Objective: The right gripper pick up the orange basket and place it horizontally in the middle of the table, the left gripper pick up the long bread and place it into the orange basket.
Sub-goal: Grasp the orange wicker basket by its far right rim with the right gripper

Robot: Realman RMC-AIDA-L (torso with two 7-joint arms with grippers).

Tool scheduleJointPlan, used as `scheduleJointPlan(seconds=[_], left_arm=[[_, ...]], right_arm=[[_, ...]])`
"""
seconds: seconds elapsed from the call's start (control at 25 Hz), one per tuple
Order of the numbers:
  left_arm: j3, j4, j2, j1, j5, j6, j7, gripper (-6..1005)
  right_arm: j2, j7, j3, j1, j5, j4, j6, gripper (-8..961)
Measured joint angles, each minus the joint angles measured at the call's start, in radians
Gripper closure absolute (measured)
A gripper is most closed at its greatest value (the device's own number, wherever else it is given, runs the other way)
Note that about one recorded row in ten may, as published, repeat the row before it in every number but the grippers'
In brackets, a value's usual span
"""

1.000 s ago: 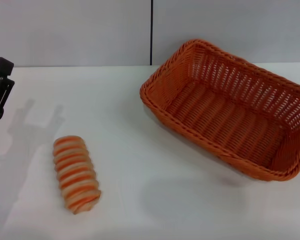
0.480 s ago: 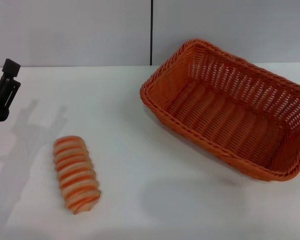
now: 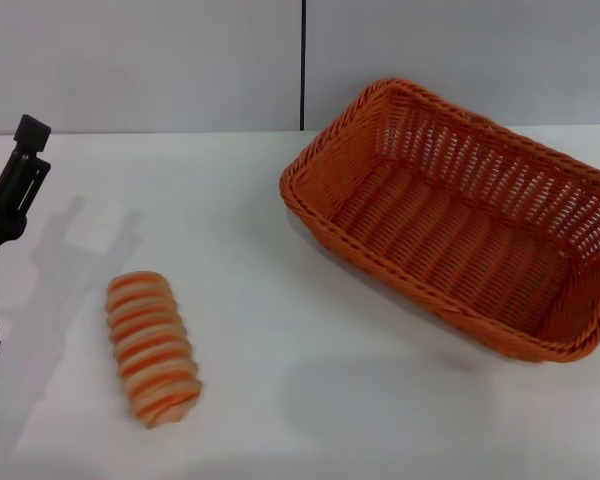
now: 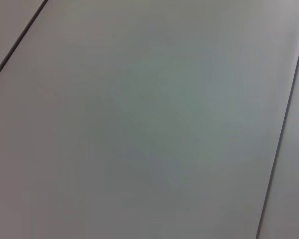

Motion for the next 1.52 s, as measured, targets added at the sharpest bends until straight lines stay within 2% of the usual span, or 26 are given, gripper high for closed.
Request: scheduleJointPlan(seconds=[0.04, 0.24, 0.64, 0.8, 0.96, 1.12, 1.36, 1.44, 1.52], left_arm=[[0.0, 0.0, 0.0, 0.0, 0.0, 0.0, 0.0, 139], [0.012, 0.001, 0.0, -0.008, 0.0, 0.0, 0.0, 139], [0.012, -0.001, 0.0, -0.009, 0.0, -0.001, 0.0, 138], [0.012, -0.003, 0.0, -0.01, 0.0, 0.0, 0.0, 138], [0.012, -0.004, 0.0, -0.01, 0.0, 0.002, 0.0, 138], [0.012, -0.005, 0.0, -0.01, 0.0, 0.005, 0.0, 138], [0.012, -0.006, 0.0, -0.008, 0.0, 0.005, 0.0, 138], [0.012, -0.006, 0.0, -0.009, 0.0, 0.005, 0.0, 138], [0.012, -0.006, 0.0, -0.009, 0.0, 0.004, 0.0, 138]], right_arm=[[0.01, -0.011, -0.002, 0.0, -0.001, 0.001, -0.01, 412], [0.021, -0.027, -0.005, 0.002, -0.012, 0.043, -0.051, 415], [0.031, -0.075, -0.016, 0.009, -0.03, 0.139, -0.113, 421], [0.035, -0.086, -0.018, 0.009, -0.03, 0.151, -0.118, 424], [0.05, -0.129, -0.019, -0.004, -0.032, 0.141, -0.124, 426], [0.053, -0.139, -0.019, -0.007, -0.038, 0.141, -0.126, 429], [0.055, -0.151, -0.019, -0.008, -0.04, 0.142, -0.128, 650], [0.057, -0.162, -0.016, -0.008, -0.037, 0.144, -0.128, 765], [0.059, -0.17, -0.01, -0.008, -0.035, 0.143, -0.127, 765]])
